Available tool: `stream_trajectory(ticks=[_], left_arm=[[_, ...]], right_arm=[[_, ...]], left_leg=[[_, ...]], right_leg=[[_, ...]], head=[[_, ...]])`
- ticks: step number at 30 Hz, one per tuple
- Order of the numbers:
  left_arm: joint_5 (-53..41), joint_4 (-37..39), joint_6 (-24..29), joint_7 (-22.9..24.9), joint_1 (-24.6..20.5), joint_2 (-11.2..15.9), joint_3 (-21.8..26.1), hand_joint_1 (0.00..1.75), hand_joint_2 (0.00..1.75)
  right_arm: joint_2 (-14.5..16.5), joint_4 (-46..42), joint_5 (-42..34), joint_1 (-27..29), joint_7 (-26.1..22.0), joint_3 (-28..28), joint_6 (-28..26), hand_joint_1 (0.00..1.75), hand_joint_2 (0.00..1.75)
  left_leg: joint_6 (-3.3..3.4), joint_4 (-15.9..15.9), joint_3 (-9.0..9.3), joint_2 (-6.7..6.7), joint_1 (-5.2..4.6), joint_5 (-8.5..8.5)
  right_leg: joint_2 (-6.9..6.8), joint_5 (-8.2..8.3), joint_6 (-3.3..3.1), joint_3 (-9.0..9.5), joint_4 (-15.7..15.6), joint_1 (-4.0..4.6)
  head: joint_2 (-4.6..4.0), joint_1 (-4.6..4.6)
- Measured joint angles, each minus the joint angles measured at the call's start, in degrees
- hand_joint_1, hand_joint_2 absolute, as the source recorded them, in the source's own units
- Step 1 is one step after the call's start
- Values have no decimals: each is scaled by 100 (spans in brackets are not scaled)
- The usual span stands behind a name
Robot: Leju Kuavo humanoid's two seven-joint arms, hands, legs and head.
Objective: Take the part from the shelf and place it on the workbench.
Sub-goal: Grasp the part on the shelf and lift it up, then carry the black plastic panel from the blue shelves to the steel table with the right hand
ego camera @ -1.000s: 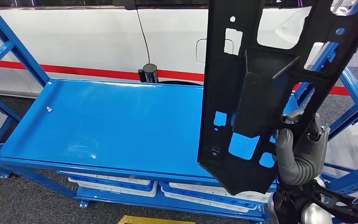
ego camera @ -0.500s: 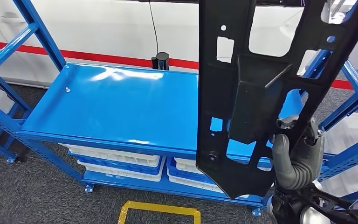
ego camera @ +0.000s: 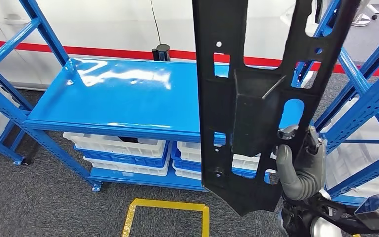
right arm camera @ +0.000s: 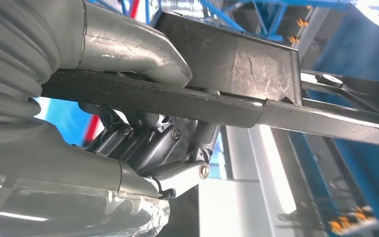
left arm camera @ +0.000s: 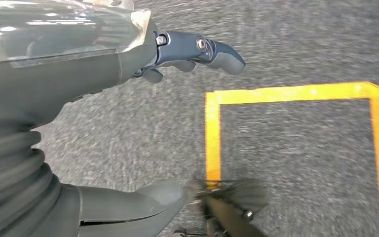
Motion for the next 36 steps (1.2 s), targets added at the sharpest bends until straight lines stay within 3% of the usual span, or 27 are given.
stream_trajectory(ticks=[1, 2, 3, 5, 7, 8, 9, 11, 13, 15, 16, 17, 18, 19, 20, 22, 24, 26, 27, 29, 30, 31, 32, 33, 34, 35, 36], left_arm=[[25, 1, 17, -9, 3, -8, 23, 0, 175], [39, 1, 25, -19, 6, -15, 42, 0, 175], [49, 1, 24, -32, 8, -21, 58, 0, 175], [43, 0, 4, -55, 8, -26, 77, 0, 175], [14, -1, -17, -64, -1, -19, 85, 0, 175], [-2, -1, -21, -64, -4, -14, 87, 0, 175], [-15, 0, -23, -63, -2, -4, 88, 0, 175], [-29, 7, -25, -61, 7, 10, 91, 0, 175], [-45, 17, -26, -61, 13, 32, 99, 0, 175], [-57, 21, -22, -62, 16, 59, 108, 0, 175], [-61, 21, -15, -68, 18, 68, 110, 0, 175], [-64, 21, -7, -78, 19, 73, 111, 0, 175], [-69, 21, 3, -92, 20, 75, 111, 0, 175], [-74, 21, 10, -109, 23, 77, 111, 0, 175], [-80, 21, 15, -128, 24, 79, 111, 0, 175], [-92, 20, 19, -168, 26, 83, 111, 0, 175], [-99, 19, 20, -196, 29, 86, 111, 0, 175], [-104, 22, 21, -214, 44, 103, 110, 0, 175], [-108, 25, 21, -228, 53, 111, 110, 0, 175], [-113, 28, 26, -257, 68, 120, 109, 0, 175], [-120, 29, 34, -265, 71, 118, 109, 0, 175], [-133, 29, 50, -266, 74, 117, 109, 0, 175], [-155, 29, 68, -265, 75, 116, 108, 0, 175], [-186, 29, 80, -265, 75, 114, 108, 0, 175], [-231, 29, 83, -268, 75, 111, 105, 0, 175], [-276, 28, 75, -274, 74, 110, 93, 0, 175], [-321, 23, 63, -280, 68, 105, 72, 0, 175]], right_arm=[[-5, 65, -32, 6, 1, 58, 32, 175, 175], [-8, 125, -52, 12, 4, 115, 57, 175, 175], [-8, 180, -62, 19, 10, 175, 77, 175, 175], [-2, 254, -44, 31, 25, 284, 89, 175, 175], [27, 289, 7, 33, 49, 374, 68, 175, 175], [52, 299, 33, 29, 72, 410, 54, 175, 175], [82, 310, 52, 26, 98, 445, 42, 175, 175], [131, 339, 67, 33, 145, 497, 39, 175, 175], [161, 363, 71, 47, 165, 534, 39, 175, 175], [180, 390, 70, 53, 175, 560, 44, 175, 175], [188, 409, 67, 54, 179, 568, 50, 175, 175], [197, 433, 62, 56, 184, 575, 61, 175, 175], [206, 461, 57, 56, 187, 581, 72, 175, 175], [216, 486, 53, 55, 189, 586, 78, 175, 175], [225, 509, 51, 54, 187, 590, 83, 175, 175], [246, 534, 50, 44, 182, 597, 87, 175, 175], [263, 548, 49, 37, 172, 601, 96, 175, 175], [276, 563, 45, 39, 164, 603, 106, 175, 175], [287, 568, 44, 41, 162, 603, 112, 175, 175], [313, 577, 43, 41, 161, 606, 121, 175, 175], [328, 582, 46, 41, 161, 608, 125, 175, 175], [338, 591, 56, 40, 161, 610, 127, 175, 175], [345, 603, 80, 42, 161, 614, 128, 175, 175], [347, 616, 122, 50, 155, 615, 121, 175, 175], [346, 626, 186, 71, 139, 615, 101, 175, 175], [343, 631, 261, 106, 114, 609, 71, 175, 175], [337, 630, 329, 152, 83, 601, 41, 175, 175]], left_leg=[[-22, 366, -51, -1, 5, -158], [-34, 602, -38, 0, 8, -163], [-37, 658, 68, 0, 12, -52], [-14, 129, 594, -6, 17, 205], [44, -728, 1219, -23, 1, 132], [83, -999, 1383, -30, -17, 54], [131, -1142, 1441, -31, -45, 13], [249, -1179, 1325, -6, -60, 123], [359, -1209, 1156, 31, -50, 285], [407, -1207, 969, 50, -59, 439], [411, -1203, 879, 57, -65, 518], [411, -1197, 782, 63, -71, 599], [404, -1188, 684, 69, -74, 679], [392, -1177, 592, 72, -75, 755], [376, -1159, 502, 72, -76, 825], [328, -1112, 370, 68, -93, 940], [269, -1096, 308, 70, -101, 1061], [202, -1103, 266, 60, -87, 1141], [166, -1037, 223, 41, -74, 1036], [89, -601, 85, 3, -33, 502], [47, -223, 4, -6, -14, 178], [7, 174, -60, -10, 6, -22], [-32, 507, -92, -12, 30, -67], [-67, 690, -65, -10, 56, 47], [-96, 667, 58, 4, 88, 234], [-125, 418, 298, 51, 123, 394], [-157, 13, 613, 138, 144, 430]], right_leg=[[-1, 77, 3, -87, 9, 5], [-2, 151, 13, -180, 24, 10], [-3, 221, 28, -279, 45, 12], [-2, 333, 71, -467, 104, 10], [-7, 426, 134, -587, 152, 29], [-16, 476, 172, -614, 157, 37], [-25, 530, 212, -635, 152, 40], [-27, 579, 277, -696, 165, 32], [-7, 274, 249, -855, 445, 30], [8, -293, 177, -1036, 1130, 19], [10, -483, 182, -1082, 1506, 14], [13, -551, 224, -1067, 1782, 12], [14, -498, 291, -971, 1883, 11], [14, -380, 357, -783, 1781, 10], [14, -272, 397, -493, 1471, 11], [14, -297, 363, 219, 519, 39], [18, -440, 282, 570, -70, 85], [17, -394, 211, 497, -109, 58], [11, -333, 156, 440, -101, 30], [-8, -186, 55, 301, -102, -26], [-13, -122, 23, 219, -100, -21], [-25, -59, 15, 141, -96, -20], [-44, 0, 23, 61, -90, -20], [-69, 52, 36, -13, -76, -24], [-102, 99, 59, -82, -50, -34], [-137, 133, 86, -148, -12, -45], [-175, 155, 117, -212, 40, -41]], head=[[0, -3], [0, -3], [0, -5], [0, -8], [0, -3], [0, -2], [0, 1], [0, -4], [0, 14], [0, 35], [0, 37], [0, 38], [0, 40], [0, 41], [0, 42], [0, 40], [0, 30], [0, 25], [0, 21], [0, 0], [0, -11], [0, -15], [0, -14], [0, -17], [0, -17], [0, -18], [0, -20]])
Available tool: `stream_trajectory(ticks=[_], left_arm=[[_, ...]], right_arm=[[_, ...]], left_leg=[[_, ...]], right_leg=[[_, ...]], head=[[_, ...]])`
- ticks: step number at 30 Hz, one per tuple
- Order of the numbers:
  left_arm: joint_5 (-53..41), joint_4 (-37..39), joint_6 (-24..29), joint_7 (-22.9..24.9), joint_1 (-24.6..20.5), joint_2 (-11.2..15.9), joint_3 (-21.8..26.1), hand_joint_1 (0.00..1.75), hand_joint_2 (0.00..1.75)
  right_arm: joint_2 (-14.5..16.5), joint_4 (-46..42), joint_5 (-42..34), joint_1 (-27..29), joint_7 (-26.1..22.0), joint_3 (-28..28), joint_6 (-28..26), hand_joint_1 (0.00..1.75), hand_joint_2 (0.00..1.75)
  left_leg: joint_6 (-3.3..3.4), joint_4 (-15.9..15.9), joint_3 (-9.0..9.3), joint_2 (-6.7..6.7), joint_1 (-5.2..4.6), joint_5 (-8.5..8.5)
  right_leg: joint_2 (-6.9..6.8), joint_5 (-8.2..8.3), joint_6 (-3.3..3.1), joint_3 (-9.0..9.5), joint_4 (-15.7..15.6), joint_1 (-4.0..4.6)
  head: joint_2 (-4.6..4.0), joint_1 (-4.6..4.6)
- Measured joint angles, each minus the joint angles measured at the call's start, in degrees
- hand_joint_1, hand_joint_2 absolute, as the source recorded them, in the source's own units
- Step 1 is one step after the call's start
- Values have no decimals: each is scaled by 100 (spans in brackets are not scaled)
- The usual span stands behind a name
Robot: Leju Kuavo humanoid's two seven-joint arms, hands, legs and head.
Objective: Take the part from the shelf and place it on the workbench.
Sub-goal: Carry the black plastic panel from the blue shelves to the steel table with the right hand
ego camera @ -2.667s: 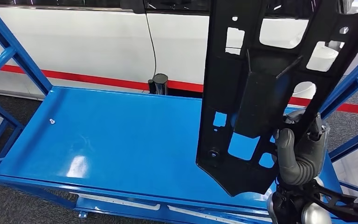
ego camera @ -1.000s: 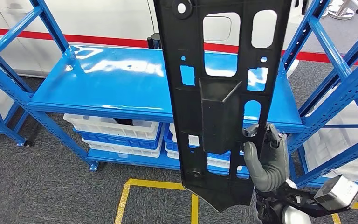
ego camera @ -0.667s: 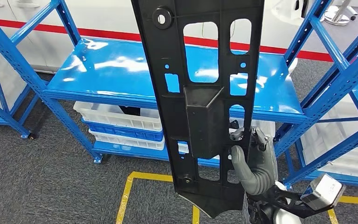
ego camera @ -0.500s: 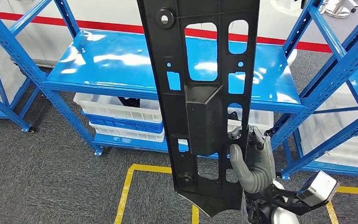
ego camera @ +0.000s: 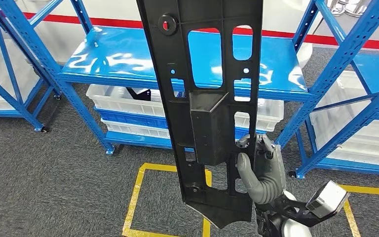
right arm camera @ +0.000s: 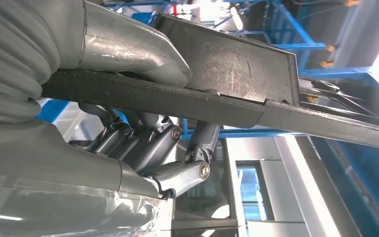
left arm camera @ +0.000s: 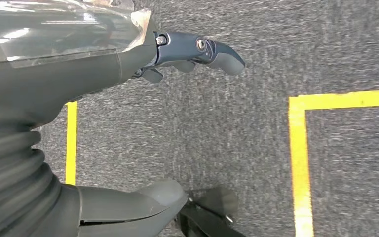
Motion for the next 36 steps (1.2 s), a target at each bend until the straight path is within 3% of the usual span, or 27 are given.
stream_trajectory(ticks=[2, 3, 5, 7, 9, 11, 12, 13, 15, 17, 18, 20, 22, 24, 26, 27, 28, 30, 32, 33, 35, 36], left_arm=[[-59, -9, -16, -10, -21, -5, -49, 0, 175], [-74, -11, -19, -12, -30, -8, -66, 0, 175], [-84, -11, -21, -14, -28, -11, -87, 0, 175], [-85, -10, -22, -13, -12, -15, -103, 0, 175], [-85, -9, -24, -11, -10, -16, -108, 0, 175], [-85, -9, -28, 14, -13, -17, -114, 0, 175], [-85, -9, -31, 42, -12, -18, -121, 0, 175], [-85, -9, -33, 73, -11, -20, -128, 0, 175], [-79, -9, -27, 115, -10, -24, -138, 0, 175], [-59, -9, -12, 127, -14, -32, -137, 0, 175], [-49, -9, 3, 130, -11, -35, -136, 0, 175], [-40, -7, 49, 118, 9, -33, -134, 0, 175], [-41, -5, 111, 82, 31, -33, -134, 0, 175], [-43, -5, 159, 55, 34, -32, -134, 0, 175], [-41, -5, 186, 47, 38, -28, -134, 0, 175], [-41, -4, 195, 52, 49, -25, -134, 0, 175], [-41, -2, 200, 67, 62, -18, -134, 0, 175], [-43, 5, 196, 138, 82, 13, -134, 0, 175], [-47, 8, 172, 238, 75, 52, -134, 0, 175], [-49, 11, 161, 275, 74, 66, -134, 0, 175], [-50, 26, 152, 305, 88, 90, -134, 0, 175], [-50, 36, 155, 309, 101, 92, -134, 0, 175]], right_arm=[[-20, -15, 83, 86, -50, -27, -37, 175, 175], [-29, -22, 102, 113, -62, -38, -40, 175, 175], [-46, -29, 124, 146, -74, -51, -47, 175, 175], [-61, -31, 130, 179, -82, -57, -52, 175, 175], [-80, -31, 135, 214, -88, -62, -68, 175, 175], [-102, -31, 157, 258, -91, -65, -86, 175, 175], [-110, -31, 177, 281, -92, -67, -92, 175, 175], [-118, -31, 201, 301, -93, -69, -94, 175, 175], [-132, -31, 249, 323, -94, -74, -91, 175, 175], [-145, -31, 272, 335, -94, -74, -60, 175, 175], [-150, -28, 275, 337, -92, -73, -31, 175, 175], [-157, -17, 274, 322, -86, -66, 28, 175, 175], [-157, 1, 272, 275, -78, -50, 66, 175, 175], [-155, 16, 271, 239, -72, -34, 89, 175, 175], [-154, 30, 280, 232, -64, -4, 103, 175, 175], [-154, 39, 300, 226, -58, 21, 107, 175, 175], [-153, 50, 328, 214, -53, 51, 108, 175, 175], [-153, 77, 393, 162, -47, 123, 101, 175, 175], [-154, 97, 431, 107, -53, 186, 89, 175, 175], [-153, 104, 440, 85, -57, 212, 85, 175, 175], [-152, 114, 444, 50, -64, 254, 83, 175, 175], [-151, 117, 444, 37, -65, 271, 83, 175, 175]], left_leg=[[26, -765, 498, 131, -16, -168], [84, -953, 575, 139, -45, -273], [257, -1034, 504, 58, -70, -299], [401, -1045, 419, -9, -78, -221], [486, -1045, 334, -79, -103, -134], [517, -1036, 243, -183, -146, -59], [521, -1031, 214, -245, -163, -26], [518, -1028, 197, -310, -176, 2], [498, -1023, 182, -441, -188, 50], [453, -1009, 136, -550, -202, 97], [421, -1007, 105, -593, -201, 121], [351, -1004, 59, -664, -189, 159], [290, -848, -27, -523, -184, 53], [233, -275, -290, -286, -172, -296], [175, 440, -610, -205, -145, -617], [153, 594, -667, -188, -131, -642], [135, 552, -621, -165, -114, -574], [120, -110, -214, 14, -86, -250], [161, -775, 160, 243, -108, -57], [199, -927, 227, 294, -128, -32], [297, -979, 195, 180, -167, -13], [344, -995, 182, 118, -167, 11]], right_leg=[[-88, 26, 68, -99, 104, 23], [-135, 42, 106, -135, 132, 38], [-208, 77, 182, -184, 150, 36], [-104, -63, 205, -310, 362, 14], [88, -447, 144, -583, 1026, 6], [165, -760, 105, -810, 1708, 18], [180, -794, 115, -796, 1795, 27], [198, -736, 137, -667, 1644, 36], [353, -479, 168, -174, 825, 47], [509, -306, 151, 165, 208, 61], [538, -292, 126, 203, 124, 75], [439, -251, 78, 196, 118, 75], [327, -206, 5, 193, 89, 38], [193, -184, -41, 182, 75, 25], [42, -177, -56, 158, 77, 33], [-35, -175, -60, 148, 79, 35], [-109, -172, -63, 141, 81, 34], [-236, -175, -56, 145, 90, 38], [-342, -191, -14, 148, 109, 87], [-396, -197, 16, 147, 116, 111], [-510, -193, 83, 149, 109, 120], [-469, -217, 116, 136, 134, 109]], head=[[0, -8], [0, -11], [0, -4], [0, 14], [0, 32], [0, 34], [0, 35], [0, 35], [0, 37], [0, 36], [0, 34], [0, 39], [0, 26], [0, 4], [0, -3], [0, -5], [0, -6], [0, -8], [0, -2], [0, 8], [0, 34], [0, 36]])
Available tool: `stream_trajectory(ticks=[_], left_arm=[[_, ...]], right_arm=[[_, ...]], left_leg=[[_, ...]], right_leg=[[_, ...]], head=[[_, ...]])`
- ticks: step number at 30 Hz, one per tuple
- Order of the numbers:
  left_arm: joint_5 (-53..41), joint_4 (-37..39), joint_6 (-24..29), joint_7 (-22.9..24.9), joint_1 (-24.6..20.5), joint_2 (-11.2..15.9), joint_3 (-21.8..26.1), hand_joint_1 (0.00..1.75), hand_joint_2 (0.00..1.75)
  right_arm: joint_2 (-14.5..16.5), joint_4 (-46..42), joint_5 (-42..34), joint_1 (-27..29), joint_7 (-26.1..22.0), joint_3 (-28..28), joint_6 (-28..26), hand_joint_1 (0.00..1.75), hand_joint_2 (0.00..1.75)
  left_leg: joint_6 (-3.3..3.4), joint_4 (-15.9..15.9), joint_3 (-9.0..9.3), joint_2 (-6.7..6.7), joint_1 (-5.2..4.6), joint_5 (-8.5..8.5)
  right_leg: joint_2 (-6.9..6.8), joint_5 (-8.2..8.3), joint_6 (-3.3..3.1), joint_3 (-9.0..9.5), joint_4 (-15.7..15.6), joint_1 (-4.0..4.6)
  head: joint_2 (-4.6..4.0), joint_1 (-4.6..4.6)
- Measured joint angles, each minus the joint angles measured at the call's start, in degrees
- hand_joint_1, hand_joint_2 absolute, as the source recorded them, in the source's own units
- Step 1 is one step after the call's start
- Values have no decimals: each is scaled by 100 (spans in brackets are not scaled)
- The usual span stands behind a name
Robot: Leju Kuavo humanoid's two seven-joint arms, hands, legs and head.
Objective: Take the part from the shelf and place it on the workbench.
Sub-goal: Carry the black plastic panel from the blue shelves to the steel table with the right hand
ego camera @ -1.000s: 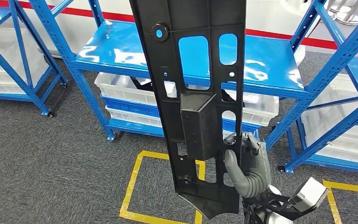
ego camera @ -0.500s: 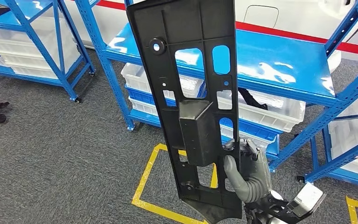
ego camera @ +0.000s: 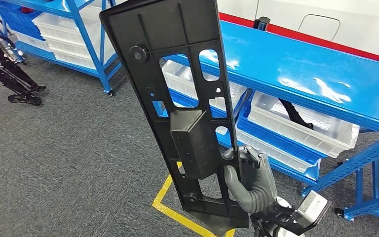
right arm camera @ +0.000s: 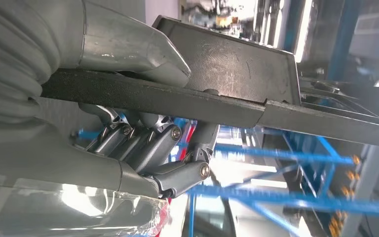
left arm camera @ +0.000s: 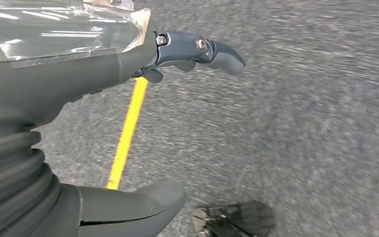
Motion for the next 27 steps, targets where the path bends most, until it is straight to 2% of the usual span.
stream_trajectory(ticks=[2, 3, 4, 6, 7, 8, 9, 10, 11, 12, 13, 14, 15, 16, 17, 19, 20, 21, 22, 23, 24, 25, 26, 27], left_arm=[[-2, 11, 23, 9, 11, 4, -1, 0, 175], [-3, 11, 39, 12, 9, 5, -1, 0, 175], [-1, 12, 62, 22, 6, 7, -1, 0, 175], [26, 12, 152, 54, 7, -3, 1, 0, 175], [57, 13, 214, 73, 13, -20, 2, 0, 175], [93, 13, 274, 84, 18, -44, 4, 0, 175], [131, 13, 319, 91, 21, -73, 7, 0, 175], [160, 13, 345, 91, 21, -107, 12, 0, 175], [176, 13, 361, 91, 18, -135, 19, 0, 175], [189, 12, 373, 92, 19, -161, 27, 0, 175], [206, 13, 377, 96, 26, -184, 36, 0, 175], [233, 13, 368, 104, 40, -198, 45, 0, 175], [279, 14, 337, 123, 55, -215, 62, 0, 175], [340, 14, 281, 145, 67, -229, 81, 0, 175], [417, 14, 184, 164, 70, -240, 105, 0, 175], [585, 14, -83, 160, 66, -267, 183, 0, 175], [660, 14, -205, 137, 68, -284, 230, 0, 175], [718, 14, -290, 105, 77, -303, 280, 0, 175], [761, 14, -332, 70, 91, -326, 325, 0, 175], [793, 14, -341, 31, 109, -350, 363, 0, 175], [817, 14, -333, -10, 125, -371, 403, 0, 175], [831, 14, -315, -53, 134, -389, 438, 0, 175], [839, 14, -292, -93, 135, -404, 469, 0, 175], [840, 14, -270, -128, 131, -418, 494, 0, 175]], right_arm=[[-1, 3, 2, -12, -7, 17, -1, 175, 175], [-5, 6, 2, -13, -10, 21, -2, 175, 175], [-9, 12, 3, -12, -14, 27, -3, 175, 175], [-19, 32, 3, -11, -14, 45, -3, 175, 175], [-21, 43, 2, -15, -14, 60, 1, 175, 175], [-22, 54, 1, -27, -14, 79, 8, 175, 175], [-24, 63, -1, -46, -14, 98, 17, 175, 175], [-24, 74, -2, -74, -14, 120, 25, 175, 175], [-24, 83, -3, -101, -15, 139, 30, 175, 175], [-25, 92, -5, -122, -15, 153, 34, 175, 175], [-25, 102, -11, -142, -15, 167, 47, 175, 175], [-24, 112, -25, -163, -11, 183, 75, 175, 175], [-20, 127, -46, -197, -3, 206, 116, 175, 175], [-13, 143, -72, -234, 7, 232, 166, 175, 175], [-3, 160, -100, -268, 16, 257, 223, 175, 175], [15, 202, -152, -313, 31, 300, 338, 175, 175], [22, 230, -173, -330, 39, 321, 397, 175, 175], [28, 262, -191, -348, 47, 341, 452, 175, 175], [36, 297, -203, -368, 53, 364, 504, 175, 175], [46, 331, -214, -392, 57, 387, 553, 175, 175], [58, 364, -222, -423, 58, 410, 599, 175, 175], [70, 392, -226, -456, 58, 431, 634, 175, 175], [82, 418, -229, -491, 58, 445, 661, 175, 175], [93, 441, -232, -525, 58, 458, 683, 175, 175]], left_leg=[[98, -33, -20, -121, 21, 59], [131, -35, -43, -188, 27, 82], [153, -33, -68, -260, 24, 98], [167, -30, -112, -423, 12, 125], [163, -29, -122, -505, 8, 138], [153, -28, -125, -589, 8, 150], [139, -26, -125, -668, 8, 162], [118, -17, -131, -745, 0, 174], [96, -9, -143, -815, -10, 184], [68, -5, -161, -875, -15, 197], [33, -5, -184, -934, -14, 213], [-1, -13, -205, -986, -4, 233], [-33, 0, -230, -975, 10, 236], [-57, 55, -268, -891, 11, 199], [-79, 219, -352, -746, 8, 89], [-123, 892, -670, -437, 9, -287], [-149, 1290, -858, -363, 21, -463], [-170, 1572, -991, -330, 32, -552], [-187, 1660, -1028, -305, 44, -538], [-197, 1501, -937, -271, 58, -420], [-203, 1151, -741, -194, 71, -244], [-201, 727, -506, -52, 76, -92], [-181, 369, -310, 54, 71, 25], [-151, 148, -192, 127, 54, 78]], right_leg=[[281, -182, 15, -130, 290, -22], [468, -354, -5, -288, 637, -31], [577, -537, -34, -478, 1055, -33], [652, -766, -40, -789, 1720, -35], [664, -738, -10, -794, 1736, -35], [686, -619, 33, -681, 1509, -38], [742, -451, 75, -491, 1124, -43], [867, -289, 95, -276, 668, -51], [968, -166, 92, -114, 312, -57], [1040, -101, 72, -23, 100, -55], [1063, -74, 35, 19, 2, -42], [1002, -55, 1, 26, 1, -29], [939, -31, -40, 35, -11, -40], [878, -7, -81, 45, -26, -53], [809, 15, -119, 48, -42, -74], [657, 27, -163, 42, -52, -75], [574, 25, -174, 38, -51, -66], [489, 22, -177, 36, -50, -59], [409, 18, -179, 35, -49, -57], [334, 13, -177, 37, -48, -58], [264, 5, -170, 44, -46, -59], [202, -8, -153, 51, -43, -46], [145, -27, -126, 48, -38, -22], [90, -45, -96, 57, -33, 3]], head=[[0, 21], [0, 35], [0, 47], [0, 52], [0, 51], [0, 51], [0, 53], [0, 53], [0, 52], [0, 49], [0, 47], [1, 45], [0, 46], [1, 44], [1, 34], [0, 23], [0, 19], [0, 22], [0, 20], [0, 20], [0, 20], [0, 18], [0, 23], [1, 35]])
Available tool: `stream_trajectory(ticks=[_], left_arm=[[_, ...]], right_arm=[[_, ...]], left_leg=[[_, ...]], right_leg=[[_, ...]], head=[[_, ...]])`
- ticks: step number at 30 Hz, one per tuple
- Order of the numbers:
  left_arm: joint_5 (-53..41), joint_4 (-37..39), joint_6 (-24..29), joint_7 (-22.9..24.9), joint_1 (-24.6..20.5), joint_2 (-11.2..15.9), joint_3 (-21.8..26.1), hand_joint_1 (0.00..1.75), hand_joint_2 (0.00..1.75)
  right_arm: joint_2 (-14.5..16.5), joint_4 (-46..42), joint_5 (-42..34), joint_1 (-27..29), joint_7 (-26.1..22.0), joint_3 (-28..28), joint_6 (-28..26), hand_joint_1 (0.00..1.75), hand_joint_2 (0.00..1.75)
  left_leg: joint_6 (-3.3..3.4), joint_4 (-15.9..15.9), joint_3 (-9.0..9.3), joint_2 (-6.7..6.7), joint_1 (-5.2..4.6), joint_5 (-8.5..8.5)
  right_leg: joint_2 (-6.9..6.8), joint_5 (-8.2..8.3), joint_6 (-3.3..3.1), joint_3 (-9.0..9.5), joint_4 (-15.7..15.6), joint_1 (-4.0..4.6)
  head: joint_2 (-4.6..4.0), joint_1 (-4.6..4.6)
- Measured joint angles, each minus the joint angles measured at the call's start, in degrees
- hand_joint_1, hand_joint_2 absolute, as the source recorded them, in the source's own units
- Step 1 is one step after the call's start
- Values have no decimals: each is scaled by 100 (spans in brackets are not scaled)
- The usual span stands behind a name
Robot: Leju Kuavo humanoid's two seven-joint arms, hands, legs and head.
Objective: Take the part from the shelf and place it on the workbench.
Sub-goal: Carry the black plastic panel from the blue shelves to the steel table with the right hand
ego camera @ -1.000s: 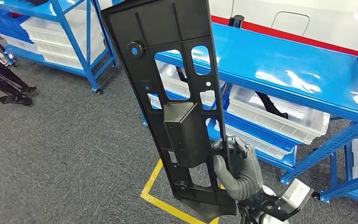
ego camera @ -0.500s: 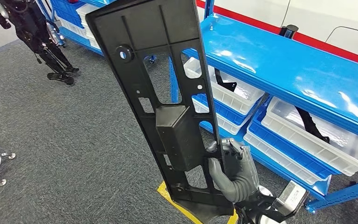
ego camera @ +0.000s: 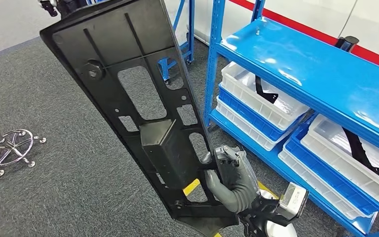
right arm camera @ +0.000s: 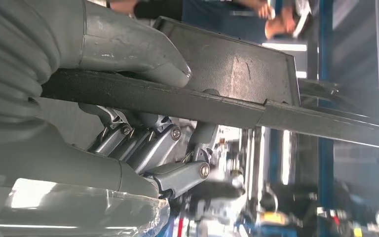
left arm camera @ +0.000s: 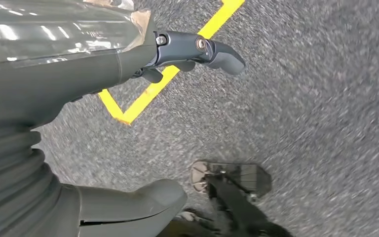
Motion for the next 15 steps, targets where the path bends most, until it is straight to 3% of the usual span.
stream_trajectory(ticks=[1, 3, 5, 7, 9, 10, 11, 13, 15], left_arm=[[1, 0, 19, -32, -3, -12, 17, 0, 175], [4, 0, 57, -76, 6, -29, 39, 0, 175], [26, -1, 81, -94, 18, -49, 76, 0, 175], [52, -3, 78, -99, 16, -73, 121, 0, 175], [57, -8, 18, -113, 16, -88, 145, 0, 175], [46, -11, -37, -121, 22, -93, 151, 0, 175], [24, -15, -105, -128, 30, -94, 155, 0, 175], [-56, -34, -271, -143, 52, -85, 156, 0, 175], [-143, -78, -414, -184, 67, -58, 151, 0, 175]], right_arm=[[8, 21, -2, -30, 0, 15, 16, 175, 175], [28, 63, -14, -82, 0, 54, 50, 175, 175], [48, 103, -38, -135, 5, 95, 80, 175, 175], [56, 154, -67, -178, 12, 121, 120, 175, 175], [56, 217, -85, -191, 26, 136, 151, 175, 175], [56, 248, -86, -192, 34, 143, 149, 175, 175], [57, 271, -82, -192, 40, 149, 130, 175, 175], [57, 290, -57, -201, 43, 158, 35, 175, 175], [51, 285, -31, -204, 38, 151, -84, 175, 175]], left_leg=[[37, -84, 33, 12, -24, 3], [126, -97, 11, -136, -53, 25], [216, -133, 6, -268, -45, 72], [283, -151, -8, -399, -34, 109], [314, -148, -36, -558, -40, 126], [317, -146, -45, -649, -42, 134], [314, -145, -48, -736, -43, 142], [293, -142, -47, -905, -40, 161], [246, -129, -64, -1051, -54, 182]], right_leg=[[-52, -16, 31, 8, 2, 22], [-149, -34, 92, 27, 0, 26], [57, -156, 127, -53, 183, -2], [421, -466, 92, -344, 820, -27], [557, -730, 67, -703, 1554, -29], [575, -746, 88, -784, 1698, -29], [587, -669, 125, -755, 1610, -31], [730, -335, 200, -427, 880, -41], [942, -71, 187, -137, 197, -38]], head=[[0, 13], [0, 31], [1, 36], [1, 42], [1, 41], [1, 43], [1, 43], [1, 45], [1, 40]])
